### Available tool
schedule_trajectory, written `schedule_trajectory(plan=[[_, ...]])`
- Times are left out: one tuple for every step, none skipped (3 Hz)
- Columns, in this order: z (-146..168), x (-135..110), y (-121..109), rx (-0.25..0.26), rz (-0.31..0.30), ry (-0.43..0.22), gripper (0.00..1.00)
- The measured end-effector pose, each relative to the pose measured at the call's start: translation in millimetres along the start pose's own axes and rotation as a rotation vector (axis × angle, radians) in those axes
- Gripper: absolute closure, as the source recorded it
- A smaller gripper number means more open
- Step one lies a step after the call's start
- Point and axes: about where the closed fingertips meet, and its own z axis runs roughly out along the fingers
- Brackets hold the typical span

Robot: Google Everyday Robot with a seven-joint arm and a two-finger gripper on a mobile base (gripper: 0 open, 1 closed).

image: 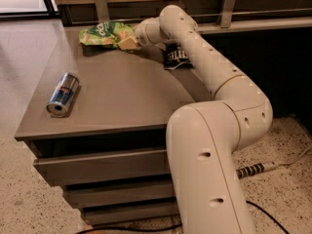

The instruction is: Move green rice chip bag near redbull can

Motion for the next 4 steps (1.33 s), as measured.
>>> schedule_trajectory(plan=[[-15,-11,-6,0.015,-0.011,-0.027,1.00],[-37,-29,-2,0.007,-0.026,-0.057,1.00],[-61,-42,10,-0.025,-0.033,-0.061,1.00],[-80,-43,28,-0.063,-0.020,-0.048,1.00]])
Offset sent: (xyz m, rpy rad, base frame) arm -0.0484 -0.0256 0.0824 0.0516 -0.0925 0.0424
